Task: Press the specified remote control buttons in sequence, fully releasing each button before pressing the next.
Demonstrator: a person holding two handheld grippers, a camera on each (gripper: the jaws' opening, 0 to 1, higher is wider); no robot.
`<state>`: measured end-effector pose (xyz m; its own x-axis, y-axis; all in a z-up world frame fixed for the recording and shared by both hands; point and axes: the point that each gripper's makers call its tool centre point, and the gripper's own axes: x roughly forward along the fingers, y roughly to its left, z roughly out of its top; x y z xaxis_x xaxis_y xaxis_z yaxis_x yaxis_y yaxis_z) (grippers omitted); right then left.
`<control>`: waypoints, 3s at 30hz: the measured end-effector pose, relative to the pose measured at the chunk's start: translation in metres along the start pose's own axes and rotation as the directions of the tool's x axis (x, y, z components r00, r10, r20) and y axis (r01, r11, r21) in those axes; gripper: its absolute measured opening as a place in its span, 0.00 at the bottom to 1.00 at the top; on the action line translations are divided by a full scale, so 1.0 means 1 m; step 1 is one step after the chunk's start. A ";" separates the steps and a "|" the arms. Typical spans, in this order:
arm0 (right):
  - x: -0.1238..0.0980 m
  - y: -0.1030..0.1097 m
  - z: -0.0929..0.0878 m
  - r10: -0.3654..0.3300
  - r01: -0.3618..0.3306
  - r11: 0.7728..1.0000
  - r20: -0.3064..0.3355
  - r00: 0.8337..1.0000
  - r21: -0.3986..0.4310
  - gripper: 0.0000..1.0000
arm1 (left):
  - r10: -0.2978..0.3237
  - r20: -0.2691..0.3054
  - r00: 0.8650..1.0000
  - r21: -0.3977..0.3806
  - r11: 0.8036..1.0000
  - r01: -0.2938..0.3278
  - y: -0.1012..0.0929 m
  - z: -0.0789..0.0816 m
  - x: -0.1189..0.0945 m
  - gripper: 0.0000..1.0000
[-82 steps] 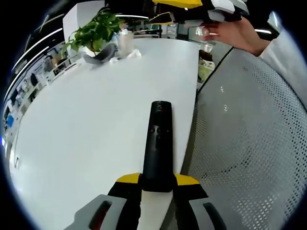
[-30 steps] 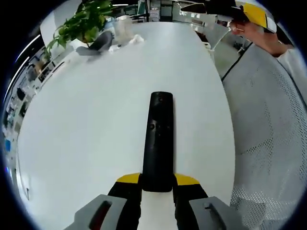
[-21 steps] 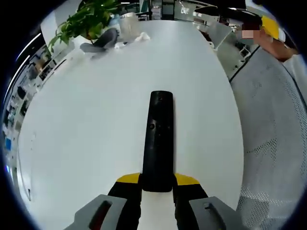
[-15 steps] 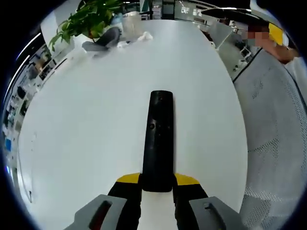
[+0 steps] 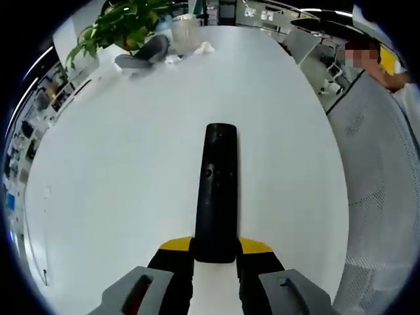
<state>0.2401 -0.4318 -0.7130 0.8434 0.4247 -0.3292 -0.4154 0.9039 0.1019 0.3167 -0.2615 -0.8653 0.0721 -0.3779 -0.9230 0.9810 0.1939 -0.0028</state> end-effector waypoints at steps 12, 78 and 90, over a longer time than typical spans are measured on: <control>0.002 0.002 -0.001 0.007 -0.007 1.000 -0.011 1.000 -0.012 0.81 | -0.021 -0.013 1.000 0.042 0.999 0.022 0.014 0.003 0.002 0.24; 0.002 -0.004 -0.005 -0.025 0.024 0.999 -0.029 0.999 -0.030 0.79 | -0.043 -0.246 0.968 0.092 0.993 0.068 0.142 0.022 0.012 0.24; 0.002 -0.006 -0.004 -0.028 0.027 0.999 -0.025 0.999 -0.028 0.79 | -0.034 -0.245 0.969 0.110 0.992 0.063 0.144 0.021 0.011 0.24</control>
<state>0.2425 -0.4364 -0.7180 0.8458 0.3978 -0.3556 -0.4015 0.9134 0.0669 0.4627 -0.2571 -0.8681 -0.0079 -0.1513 -0.9885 0.9975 0.0685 -0.0185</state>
